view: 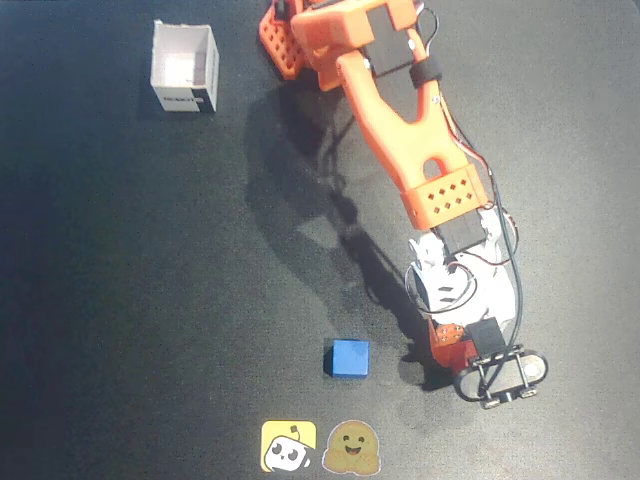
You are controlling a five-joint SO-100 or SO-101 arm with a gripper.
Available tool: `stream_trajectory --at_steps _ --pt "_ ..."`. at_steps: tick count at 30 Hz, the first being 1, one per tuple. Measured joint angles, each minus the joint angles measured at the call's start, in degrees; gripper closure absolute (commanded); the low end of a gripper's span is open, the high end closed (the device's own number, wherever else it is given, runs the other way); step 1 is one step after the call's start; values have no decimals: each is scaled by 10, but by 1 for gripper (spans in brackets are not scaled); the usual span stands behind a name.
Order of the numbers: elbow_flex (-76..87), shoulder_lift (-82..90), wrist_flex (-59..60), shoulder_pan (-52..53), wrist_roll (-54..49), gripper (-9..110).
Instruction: Put the red cube on top of the blue cube.
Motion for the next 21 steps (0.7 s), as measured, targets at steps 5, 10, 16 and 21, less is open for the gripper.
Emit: stream_trajectory --at_steps 5,10,16,21 --pt "0 0 -1 2 3 95" --pt "0 10 11 17 3 94" --pt "3 53 49 33 3 94" --pt "11 91 76 40 3 94"
